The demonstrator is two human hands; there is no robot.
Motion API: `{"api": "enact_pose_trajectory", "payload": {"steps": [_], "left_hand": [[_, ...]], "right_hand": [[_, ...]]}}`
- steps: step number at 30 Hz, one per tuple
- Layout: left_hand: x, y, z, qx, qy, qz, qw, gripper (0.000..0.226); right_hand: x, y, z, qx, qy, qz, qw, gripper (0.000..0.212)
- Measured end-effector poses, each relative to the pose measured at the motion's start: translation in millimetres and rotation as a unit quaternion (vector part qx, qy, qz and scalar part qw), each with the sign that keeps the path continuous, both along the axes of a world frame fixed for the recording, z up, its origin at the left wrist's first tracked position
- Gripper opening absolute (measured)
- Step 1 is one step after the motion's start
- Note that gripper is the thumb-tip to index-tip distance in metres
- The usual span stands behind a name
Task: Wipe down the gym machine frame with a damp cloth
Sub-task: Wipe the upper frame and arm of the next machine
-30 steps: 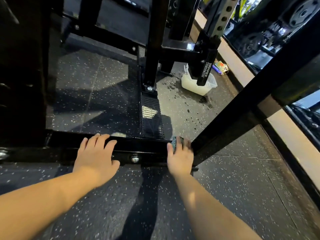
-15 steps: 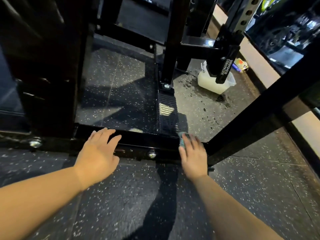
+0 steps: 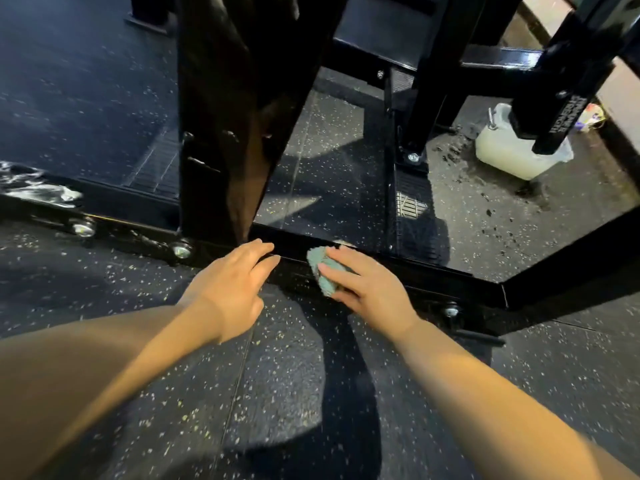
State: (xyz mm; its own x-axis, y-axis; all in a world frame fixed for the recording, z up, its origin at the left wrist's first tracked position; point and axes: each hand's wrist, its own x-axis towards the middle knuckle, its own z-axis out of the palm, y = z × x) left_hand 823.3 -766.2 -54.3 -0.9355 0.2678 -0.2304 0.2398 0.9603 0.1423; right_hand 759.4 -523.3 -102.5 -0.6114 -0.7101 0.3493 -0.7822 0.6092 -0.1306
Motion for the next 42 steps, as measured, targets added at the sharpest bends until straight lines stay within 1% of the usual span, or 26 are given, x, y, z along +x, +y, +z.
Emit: {"api": "enact_pose_trajectory", "payload": {"steps": [1, 4, 5, 7, 9, 12, 14, 15, 16, 18, 19, 21, 22, 24, 26, 28, 30, 32, 34, 38, 42], "left_hand": [[1, -1, -1, -0.003, 0.002, -0.005, 1.0, 0.065], [1, -2, -3, 0.01, 0.011, -0.009, 1.0, 0.066], [1, -1, -3, 0.017, 0.012, -0.011, 1.0, 0.066], [-2, -1, -1, 0.027, 0.013, -0.017, 0.999, 0.066], [-3, -6, -1, 0.028, 0.019, -0.02, 0.999, 0.066], [-2, -6, 1, 0.036, 0.023, -0.02, 0.999, 0.065], [-3, -6, 2, 0.059, 0.031, -0.013, 0.998, 0.062], [-5, -8, 3, 0.073, 0.03, -0.01, 0.997, 0.06], [-5, -10, 3, 0.082, 0.028, -0.009, 0.996, 0.06], [-6, -14, 1, 0.088, 0.029, -0.012, 0.996, 0.063], [-6, -14, 0, 0.091, 0.028, -0.013, 0.995, 0.064], [-5, -12, 0, 0.099, 0.029, -0.01, 0.995, 0.063], [-5, -11, 1, 0.1, 0.03, -0.01, 0.994, 0.063], [-6, -11, 2, 0.093, 0.026, -0.018, 0.995, 0.062], [-6, -12, -1, 0.087, 0.024, -0.021, 0.996, 0.064], [-6, -12, -4, 0.08, 0.027, -0.02, 0.996, 0.066], [-5, -11, -4, 0.061, 0.034, -0.028, 0.997, 0.066], [-6, -10, -2, 0.051, 0.03, -0.032, 0.998, 0.066], [-7, -10, -1, 0.057, 0.023, -0.029, 0.998, 0.067], [-6, -13, -5, 0.063, 0.017, -0.034, 0.997, 0.068], [-6, -15, -2, 0.087, 0.024, -0.032, 0.995, 0.066]], "right_hand": [[-3, 13, 5, 0.0, 0.012, -0.008, 1.0, 0.048], [-9, 25, 12, 0.056, 0.027, -0.041, 0.997, 0.08], [-10, 23, 10, 0.083, 0.037, -0.048, 0.995, 0.087], [-10, 11, 7, 0.126, 0.043, -0.061, 0.989, 0.095], [-14, -18, 5, 0.124, 0.034, -0.069, 0.989, 0.095], [-10, -77, 3, 0.108, -0.004, -0.087, 0.99, 0.087], [-10, -96, 7, 0.092, -0.024, -0.088, 0.992, 0.084], [-10, -96, 9, 0.087, -0.043, -0.074, 0.993, 0.087], [-11, -90, 12, 0.097, -0.072, -0.052, 0.991, 0.093], [-15, -69, 21, 0.162, -0.138, -0.002, 0.977, 0.102], [-17, -57, 24, 0.198, -0.149, 0.02, 0.969, 0.104], [-18, -33, 30, 0.253, -0.142, 0.035, 0.956, 0.111], [-19, -24, 33, 0.265, -0.121, 0.034, 0.956, 0.114], [-20, -13, 42, 0.257, -0.048, 0.036, 0.965, 0.113], [-22, -12, 49, 0.248, -0.009, 0.068, 0.966, 0.114], [-26, -19, 49, 0.252, -0.008, 0.129, 0.959, 0.112], [-30, -22, 40, 0.266, -0.029, 0.149, 0.952, 0.112], [-35, -15, 31, 0.251, -0.063, 0.119, 0.959, 0.112], [-37, -1, 31, 0.223, -0.091, 0.063, 0.969, 0.109], [-21, 20, 27, 0.24, -0.058, -0.017, 0.969, 0.113], [-17, -6, 17, 0.227, -0.03, -0.087, 0.97, 0.116]]}}
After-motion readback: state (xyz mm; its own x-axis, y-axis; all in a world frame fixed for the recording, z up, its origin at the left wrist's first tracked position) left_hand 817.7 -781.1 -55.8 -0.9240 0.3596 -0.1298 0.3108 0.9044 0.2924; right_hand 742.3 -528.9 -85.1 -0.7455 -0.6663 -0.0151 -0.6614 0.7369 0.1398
